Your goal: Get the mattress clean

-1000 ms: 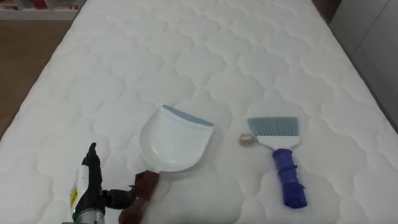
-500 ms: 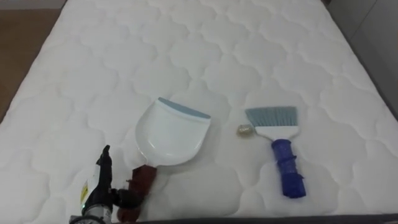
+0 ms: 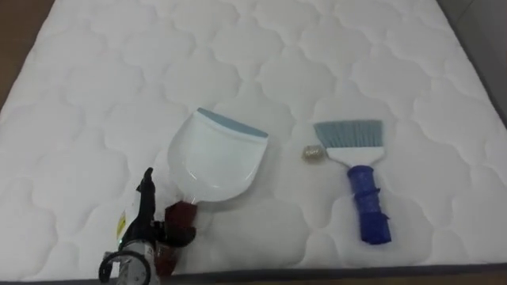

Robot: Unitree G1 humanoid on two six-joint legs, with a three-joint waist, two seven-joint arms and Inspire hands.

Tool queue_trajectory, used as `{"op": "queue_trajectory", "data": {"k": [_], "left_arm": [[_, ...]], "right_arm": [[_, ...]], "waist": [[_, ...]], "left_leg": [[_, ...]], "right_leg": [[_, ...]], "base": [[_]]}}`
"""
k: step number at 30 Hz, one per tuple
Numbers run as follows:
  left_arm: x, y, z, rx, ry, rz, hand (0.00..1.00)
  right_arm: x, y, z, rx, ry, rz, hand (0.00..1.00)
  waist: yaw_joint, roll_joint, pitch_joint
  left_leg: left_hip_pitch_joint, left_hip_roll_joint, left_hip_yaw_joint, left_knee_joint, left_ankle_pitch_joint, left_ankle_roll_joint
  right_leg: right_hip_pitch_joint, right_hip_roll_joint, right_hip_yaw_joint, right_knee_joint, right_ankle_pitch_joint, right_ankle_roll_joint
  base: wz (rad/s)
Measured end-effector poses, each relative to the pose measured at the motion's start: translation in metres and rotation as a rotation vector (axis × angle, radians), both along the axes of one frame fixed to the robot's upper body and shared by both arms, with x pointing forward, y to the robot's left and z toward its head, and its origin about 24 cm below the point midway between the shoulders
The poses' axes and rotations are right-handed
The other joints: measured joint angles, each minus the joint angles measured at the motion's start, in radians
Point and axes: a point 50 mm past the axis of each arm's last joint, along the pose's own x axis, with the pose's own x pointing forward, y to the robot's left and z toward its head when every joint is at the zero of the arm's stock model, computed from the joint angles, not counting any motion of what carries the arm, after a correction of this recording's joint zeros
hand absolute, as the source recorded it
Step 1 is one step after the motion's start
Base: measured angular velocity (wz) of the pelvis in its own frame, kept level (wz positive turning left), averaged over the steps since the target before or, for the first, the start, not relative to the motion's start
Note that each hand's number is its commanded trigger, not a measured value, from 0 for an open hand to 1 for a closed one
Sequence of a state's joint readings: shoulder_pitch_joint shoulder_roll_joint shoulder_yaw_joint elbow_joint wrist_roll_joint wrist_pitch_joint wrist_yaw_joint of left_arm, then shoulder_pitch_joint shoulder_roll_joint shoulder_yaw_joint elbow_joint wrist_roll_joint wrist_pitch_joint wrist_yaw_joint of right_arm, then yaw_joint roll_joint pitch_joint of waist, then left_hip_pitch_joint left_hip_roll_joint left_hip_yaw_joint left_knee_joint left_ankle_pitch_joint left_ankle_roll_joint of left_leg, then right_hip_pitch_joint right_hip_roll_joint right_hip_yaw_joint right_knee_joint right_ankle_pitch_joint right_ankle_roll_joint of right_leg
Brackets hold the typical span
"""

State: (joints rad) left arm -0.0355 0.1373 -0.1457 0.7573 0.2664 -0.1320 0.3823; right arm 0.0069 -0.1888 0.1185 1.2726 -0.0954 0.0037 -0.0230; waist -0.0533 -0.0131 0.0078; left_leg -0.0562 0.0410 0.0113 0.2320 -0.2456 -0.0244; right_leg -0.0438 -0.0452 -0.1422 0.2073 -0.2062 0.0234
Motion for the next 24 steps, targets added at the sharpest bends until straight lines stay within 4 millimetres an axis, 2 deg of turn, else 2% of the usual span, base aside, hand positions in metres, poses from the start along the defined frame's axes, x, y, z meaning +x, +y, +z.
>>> {"op": "queue_trajectory", "data": {"k": [2, 7, 8, 9, 10, 11, 13, 14, 15, 16, 17, 18, 20, 24], "left_arm": [[0.000, -0.001, -0.001, -0.003, 0.002, -0.001, 0.00], [0.004, -0.007, 0.000, -0.006, 0.002, -0.025, 0.00], [0.006, -0.010, 0.001, -0.009, -0.003, -0.032, 0.00], [0.008, -0.012, 0.001, -0.011, -0.005, -0.037, 0.00], [0.009, -0.003, 0.001, 0.010, 0.000, -0.024, 0.00], [0.009, 0.007, -0.002, 0.031, 0.027, -0.001, 0.00], [0.015, 0.003, -0.001, 0.028, 0.029, -0.012, 0.00], [0.021, -0.002, 0.002, 0.025, 0.015, -0.032, 0.00], [0.023, -0.004, 0.003, 0.023, 0.009, -0.043, 0.00], [0.026, -0.006, 0.004, 0.023, 0.004, -0.055, 0.00], [0.025, -0.008, 0.004, 0.021, 0.007, -0.065, 0.00], [0.024, -0.010, 0.003, 0.022, 0.012, -0.075, 0.00], [0.023, -0.010, 0.001, 0.024, 0.021, -0.076, 0.00], [0.018, -0.003, -0.005, 0.039, 0.063, -0.057, 0.00]], "right_arm": [[0.001, 0.000, 0.000, -0.004, -0.008, -0.006, 0.00], [0.003, 0.001, 0.000, 0.003, -0.019, -0.031, 0.00], [0.004, 0.000, 0.001, -0.001, -0.029, -0.046, 0.00], [0.007, -0.001, 0.002, -0.006, -0.043, -0.055, 0.00], [0.020, 0.002, 0.004, -0.001, -0.076, -0.043, 0.00], [0.032, 0.006, 0.006, 0.001, -0.118, -0.029, 0.00], [0.030, 0.008, 0.005, 0.004, -0.121, -0.034, 0.00], [0.027, 0.010, 0.004, 0.010, -0.108, -0.034, 0.00], [0.026, 0.011, 0.003, 0.016, -0.103, -0.034, 0.00], [0.025, 0.015, 0.002, 0.027, -0.098, -0.042, 0.00], [0.026, 0.014, 0.002, 0.030, -0.102, -0.047, 0.00], [0.027, 0.014, 0.002, 0.030, -0.101, -0.047, 0.00], [0.029, 0.015, 0.003, 0.026, -0.101, -0.032, 0.00], [0.028, 0.013, 0.003, 0.028, -0.091, -0.035, 0.00]], "waist": [[0.000, 0.000, 0.0002], [-0.008, -0.001, 0.0006], [0.000, 0.006, 0.0069], [0.011, 0.019, 0.0171], [0.020, 0.013, 0.0153], [0.000, 0.005, 0.0181], [-0.030, 0.007, 0.0163], [-0.037, 0.007, 0.0170], [-0.043, 0.007, 0.0180], [-0.048, 0.000, 0.0173], [-0.047, -0.003, 0.0161], [-0.029, -0.010, 0.0130], [-0.024, -0.007, 0.0142], [-0.024, -0.005, 0.0145]], "left_leg": [[-0.003, 0.000, -0.024, 0.000, 0.000, 0.000], [-0.002, 0.001, -0.031, -0.005, 0.000, 0.001], [0.007, 0.018, -0.095, -0.019, 0.005, 0.004], [0.011, 0.032, -0.144, -0.024, 0.005, 0.004], [-0.012, 0.050, -0.179, -0.012, 0.003, 0.001], [-0.051, 0.051, -0.162, 0.016, -0.005, -0.018], [-0.072, 0.049, -0.105, 0.006, 0.003, -0.033], [-0.096, 0.048, -0.085, -0.019, 0.016, -0.032], [-0.115, 0.046, -0.074, -0.036, 0.026, -0.027], [-0.121, 0.045, -0.049, -0.035, 0.048, -0.015], [-0.113, 0.037, -0.030, -0.035, 0.053, -0.010], [-0.107, 0.031, -0.016, -0.033, 0.053, -0.010], [-0.106, 0.022, -0.016, -0.025, 0.053, -0.009], [-0.107, 0.016, -0.015, -0.023, 0.056, -0.005]], "right_leg": [[-0.014, 0.001, -0.007, 0.013, 0.000, 0.000], [-0.018, 0.001, -0.015, 0.022, 0.000, -0.001], [-0.080, 0.007, -0.035, 0.105, -0.009, -0.011], [-0.122, 0.024, -0.035, 0.136, -0.022, -0.030], [-0.185, 0.069, -0.004, 0.017, 0.024, -0.079], [-0.198, 0.070, -0.045, -0.043, 0.163, -0.084], [-0.195, 0.068, -0.053, -0.048, 0.162, -0.087], [-0.194, 0.066, -0.008, -0.049, 0.162, -0.086], [-0.194, 0.065, 0.016, -0.049, 0.162, -0.085], [-0.196, 0.061, 0.029, -0.039, 0.159, -0.074], [-0.196, 0.062, 0.020, -0.034, 0.160, -0.070], [-0.190, 0.063, 0.008, -0.040, 0.158, -0.066], [-0.182, 0.054, -0.018, -0.043, 0.158, -0.065], [-0.182, 0.046, -0.023, -0.040, 0.155, -0.060]], "base": [[-0.13], [-0.01], [-0.39], [-0.87], [-0.69], [-0.34], [0.47], [0.63], [0.68], [0.53], [0.22], [-0.07], [-0.07], [0.00]]}}
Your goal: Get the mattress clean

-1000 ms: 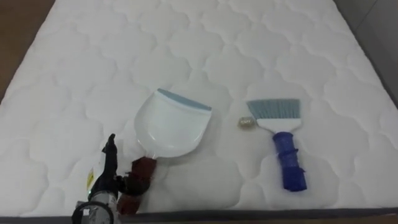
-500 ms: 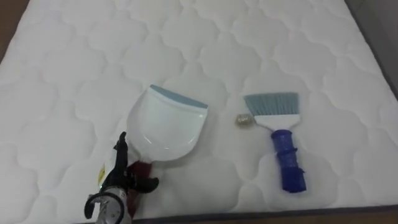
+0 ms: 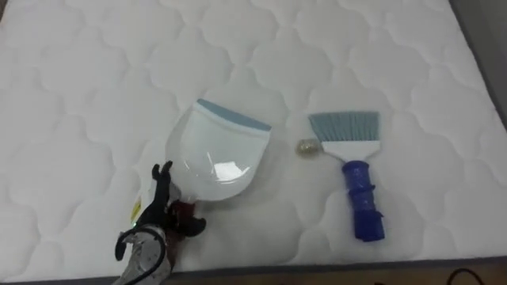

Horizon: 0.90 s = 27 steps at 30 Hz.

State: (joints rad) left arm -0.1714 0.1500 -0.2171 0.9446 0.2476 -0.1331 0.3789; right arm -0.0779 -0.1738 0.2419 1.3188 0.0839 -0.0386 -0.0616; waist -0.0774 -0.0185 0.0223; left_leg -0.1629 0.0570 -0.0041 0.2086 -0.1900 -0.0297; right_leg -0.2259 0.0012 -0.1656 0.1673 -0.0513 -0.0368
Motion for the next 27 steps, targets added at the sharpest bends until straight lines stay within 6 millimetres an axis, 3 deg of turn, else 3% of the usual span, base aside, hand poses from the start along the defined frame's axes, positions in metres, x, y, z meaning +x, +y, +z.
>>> {"op": "queue_trajectory", "data": {"k": [7, 12, 19, 27], "left_arm": [[-0.011, 0.004, -0.011, 0.008, 0.068, 0.025, 0.00], [-0.011, 0.001, -0.011, 0.006, 0.063, 0.026, 0.00], [-0.002, -0.003, -0.002, 0.000, 0.003, 0.020, 0.00], [-0.003, 0.000, -0.002, 0.025, 0.000, 0.019, 0.00]], "right_arm": [[0.001, -0.006, 0.002, 0.022, -0.003, -0.061, 0.00], [0.002, -0.008, 0.002, 0.018, -0.009, -0.057, 0.00], [0.002, -0.009, 0.002, 0.021, -0.009, -0.065, 0.00], [-0.002, -0.010, 0.002, 0.023, 0.000, -0.082, 0.00]], "waist": [[0.004, 0.018, 0.0086], [0.003, 0.024, 0.0023], [0.000, 0.024, 0.0006], [0.003, 0.024, -0.0014]], "left_leg": [[-0.012, 0.000, 0.002, 0.026, 0.001, -0.002], [-0.022, -0.001, 0.002, 0.037, 0.002, -0.004], [-0.035, -0.002, 0.000, 0.051, 0.002, -0.003], [-0.030, -0.004, 0.000, 0.051, 0.004, -0.002]], "right_leg": [[-0.007, 0.000, 0.004, 0.021, -0.014, -0.004], [-0.021, -0.003, 0.001, 0.037, -0.015, -0.005], [-0.018, -0.012, -0.029, 0.036, -0.016, -0.005], [-0.012, -0.013, -0.030, 0.036, -0.016, -0.005]], "base": [[0.00], [0.00], [0.09], [0.01]]}}
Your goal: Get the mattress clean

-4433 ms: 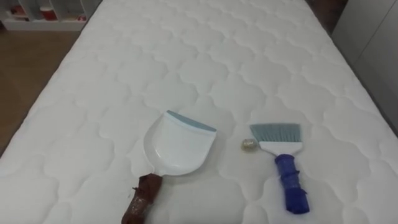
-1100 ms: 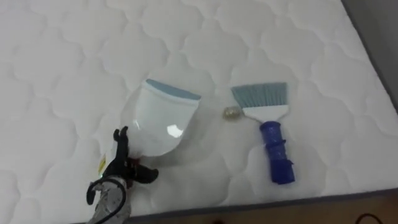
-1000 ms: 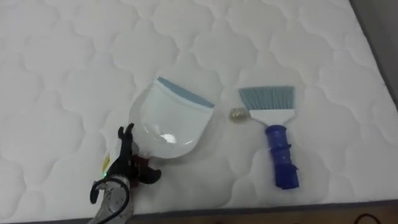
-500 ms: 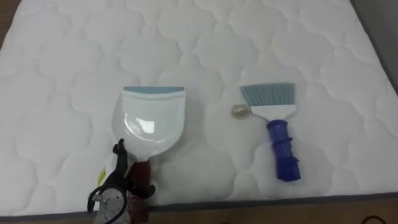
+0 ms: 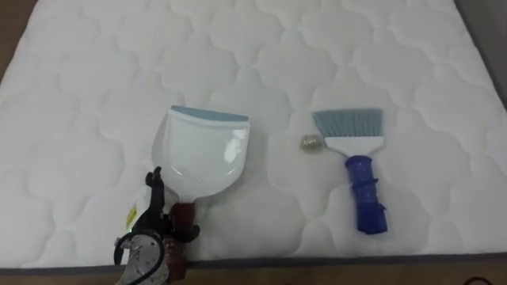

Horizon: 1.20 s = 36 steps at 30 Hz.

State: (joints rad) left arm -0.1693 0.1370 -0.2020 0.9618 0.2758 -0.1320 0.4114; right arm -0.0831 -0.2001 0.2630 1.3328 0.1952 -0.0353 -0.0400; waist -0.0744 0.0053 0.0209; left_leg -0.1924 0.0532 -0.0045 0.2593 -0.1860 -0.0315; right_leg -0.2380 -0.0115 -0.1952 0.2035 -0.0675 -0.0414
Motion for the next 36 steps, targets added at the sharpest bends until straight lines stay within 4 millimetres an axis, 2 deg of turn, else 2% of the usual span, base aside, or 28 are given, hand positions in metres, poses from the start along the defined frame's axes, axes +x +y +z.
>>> {"op": "queue_trajectory", "data": {"k": [7, 24, 36], "left_arm": [[-0.010, 0.001, -0.006, 0.003, 0.030, 0.001, 0.00], [-0.006, 0.011, -0.003, 0.027, 0.021, 0.011, 0.00], [-0.020, 0.011, -0.015, 0.034, 0.094, 0.030, 0.00]], "right_arm": [[-0.005, 0.000, -0.001, 0.016, 0.012, -0.027, 0.00], [-0.005, -0.001, -0.001, 0.040, 0.019, -0.006, 0.00], [-0.005, -0.003, -0.001, 0.029, 0.016, -0.010, 0.00]], "waist": [[0.000, 0.000, -0.0004], [-0.001, 0.000, -0.0002], [0.001, 0.007, 0.0005]], "left_leg": [[0.030, -0.004, 0.002, -0.019, 0.003, 0.003], [0.040, -0.006, 0.003, -0.023, 0.003, 0.004], [0.036, -0.006, 0.003, -0.037, 0.003, 0.004]], "right_leg": [[0.021, -0.003, 0.002, -0.001, -0.005, 0.004], [0.027, -0.004, 0.009, 0.000, -0.008, 0.007], [0.026, -0.003, 0.003, -0.017, -0.008, 0.008]], "base": [[0.00], [0.00], [0.00]]}}
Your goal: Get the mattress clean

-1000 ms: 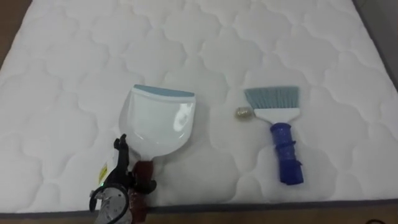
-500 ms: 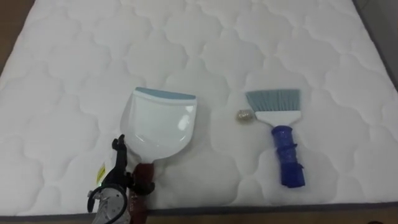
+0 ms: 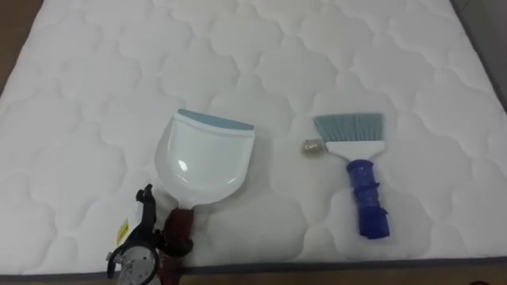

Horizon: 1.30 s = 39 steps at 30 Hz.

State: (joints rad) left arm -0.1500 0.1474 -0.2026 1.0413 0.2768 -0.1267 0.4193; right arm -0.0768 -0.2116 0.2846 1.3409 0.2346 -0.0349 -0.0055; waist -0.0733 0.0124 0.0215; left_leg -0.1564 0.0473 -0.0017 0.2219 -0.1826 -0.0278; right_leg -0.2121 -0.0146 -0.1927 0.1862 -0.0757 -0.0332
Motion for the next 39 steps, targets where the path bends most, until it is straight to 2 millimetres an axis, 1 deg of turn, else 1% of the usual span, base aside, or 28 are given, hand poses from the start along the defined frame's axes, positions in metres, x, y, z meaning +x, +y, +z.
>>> {"op": "queue_trajectory", "data": {"k": [6, 8, 14, 15, 16, 17, 18, 22, 24, 25, 26, 29, 30, 32, 34, 39], "left_arm": [[-0.002, -0.005, -0.003, -0.006, 0.018, 0.005, 0.00], [-0.002, -0.005, -0.002, 0.013, 0.020, -0.019, 0.00], [-0.002, -0.006, -0.003, 0.052, 0.030, -0.060, 0.00], [-0.002, -0.006, -0.003, 0.053, 0.031, -0.059, 0.07], [-0.002, -0.005, -0.003, 0.055, 0.035, -0.058, 0.49], [-0.002, -0.005, -0.003, 0.055, 0.036, -0.058, 0.88], [-0.002, -0.005, -0.003, 0.055, 0.036, -0.058, 1.00], [-0.003, -0.005, -0.004, 0.055, 0.053, -0.061, 1.00], [-0.001, -0.003, -0.003, 0.067, 0.049, -0.053, 1.00], [-0.003, 0.003, -0.003, 0.086, 0.058, -0.044, 1.00], [-0.001, 0.006, -0.003, 0.098, 0.062, -0.041, 1.00], [0.002, 0.013, -0.001, 0.118, 0.067, -0.036, 1.00], [0.002, 0.013, -0.001, 0.119, 0.071, -0.037, 1.00], [0.003, 0.013, -0.002, 0.125, 0.086, -0.030, 1.00], [0.002, 0.014, -0.003, 0.132, 0.099, -0.027, 1.00], [-0.001, 0.012, -0.006, 0.147, 0.129, -0.042, 1.00]], "right_arm": [[0.000, 0.000, 0.000, -0.007, 0.002, 0.009, 0.00], [0.000, -0.002, 0.000, -0.017, 0.006, 0.021, 0.00], [0.000, -0.002, 0.001, -0.024, 0.011, 0.048, 0.00], [0.000, -0.002, 0.001, -0.025, 0.012, 0.049, 0.00], [0.000, -0.002, 0.001, -0.025, 0.012, 0.051, 0.00], [0.001, -0.002, 0.001, -0.025, 0.012, 0.054, 0.00], [0.001, -0.002, 0.001, -0.026, 0.013, 0.055, 0.00], [0.003, -0.001, 0.001, -0.026, 0.012, 0.059, 0.00], [0.004, 0.000, 0.001, -0.026, 0.009, 0.062, 0.00], [0.004, 0.000, 0.001, -0.026, 0.010, 0.066, 0.00], [0.005, 0.001, 0.001, -0.026, 0.010, 0.069, 0.00], [0.006, 0.002, 0.001, -0.022, 0.006, 0.071, 0.00], [0.006, 0.003, 0.001, -0.019, 0.005, 0.070, 0.00], [0.006, 0.005, 0.000, -0.009, 0.000, 0.059, 0.00], [0.006, 0.007, 0.000, -0.002, -0.002, 0.053, 0.00], [0.007, 0.007, 0.000, -0.003, 0.004, 0.053, 0.00]], "waist": [[0.008, 0.000, -0.0002], [0.021, -0.001, -0.0006], [0.024, -0.003, -0.0015], [0.024, -0.004, -0.0016], [0.024, -0.004, -0.0018], [0.024, -0.004, -0.0019], [0.024, -0.004, -0.0019], [0.024, -0.007, -0.0015], [0.024, -0.011, -0.0033], [0.026, -0.014, -0.0022], [0.025, -0.016, -0.0033], [0.022, -0.020, -0.0017], [0.020, -0.021, -0.0017], [0.019, -0.028, 0.0012], [0.019, -0.032, -0.0008], [0.006, -0.032, -0.0012]], "left_leg": [[-0.007, 0.000, 0.011, 0.000, 0.000, 0.000], [-0.013, 0.000, 0.022, 0.000, 0.000, 0.000], [-0.016, 0.000, 0.026, 0.001, 0.000, 0.000], [-0.017, 0.000, 0.026, 0.001, 0.000, 0.000], [-0.017, 0.000, 0.026, 0.001, 0.000, 0.000], [-0.017, 0.000, 0.026, 0.001, 0.000, 0.000], [-0.017, 0.000, 0.026, 0.002, 0.000, 0.000], [-0.014, 0.000, 0.030, 0.002, 0.000, 0.000], [-0.013, 0.000, 0.033, 0.002, 0.000, 0.000], [-0.009, 0.000, 0.039, 0.001, 0.000, 0.000], [-0.005, 0.000, 0.044, 0.001, 0.000, 0.000], [-0.005, -0.001, 0.057, 0.000, 0.001, 0.001], [-0.005, -0.001, 0.058, 0.000, 0.001, 0.002], [-0.007, -0.003, 0.060, -0.001, 0.002, 0.003], [-0.011, -0.003, 0.065, -0.002, 0.002, 0.003], [-0.012, -0.005, 0.070, -0.001, 0.002, 0.003]], "right_leg": [[-0.004, -0.001, 0.001, -0.001, -0.002, 0.002], [-0.015, -0.001, 0.004, 0.001, -0.002, 0.003], [-0.017, -0.002, 0.003, 0.002, -0.002, 0.003], [-0.018, -0.002, 0.003, 0.002, -0.002, 0.003], [-0.018, -0.002, 0.003, 0.003, -0.002, 0.003], [-0.018, -0.002, 0.003, 0.003, -0.002, 0.003], [-0.018, -0.002, 0.003, 0.003, -0.002, 0.003], [-0.020, -0.003, 0.004, 0.009, -0.002, 0.002], [-0.027, -0.005, 0.008, 0.024, -0.008, 0.002], [-0.029, -0.005, 0.015, 0.033, -0.010, 0.002], [-0.030, -0.005, 0.023, 0.037, -0.012, 0.002], [-0.034, -0.004, 0.037, 0.038, -0.012, 0.003], [-0.034, -0.003, 0.042, 0.038, -0.013, 0.004], [-0.037, -0.004, 0.052, 0.038, -0.014, 0.006], [-0.043, -0.003, 0.053, 0.039, -0.013, 0.007], [-0.046, -0.007, 0.049, 0.043, -0.012, 0.008]], "base": [[0.01], [-0.09], [0.00], [0.00], [0.00], [0.00], [0.00], [-0.02], [-0.06], [-0.12], [-0.13], [-0.09], [0.00], [0.00], [-0.08], [-0.02]]}}
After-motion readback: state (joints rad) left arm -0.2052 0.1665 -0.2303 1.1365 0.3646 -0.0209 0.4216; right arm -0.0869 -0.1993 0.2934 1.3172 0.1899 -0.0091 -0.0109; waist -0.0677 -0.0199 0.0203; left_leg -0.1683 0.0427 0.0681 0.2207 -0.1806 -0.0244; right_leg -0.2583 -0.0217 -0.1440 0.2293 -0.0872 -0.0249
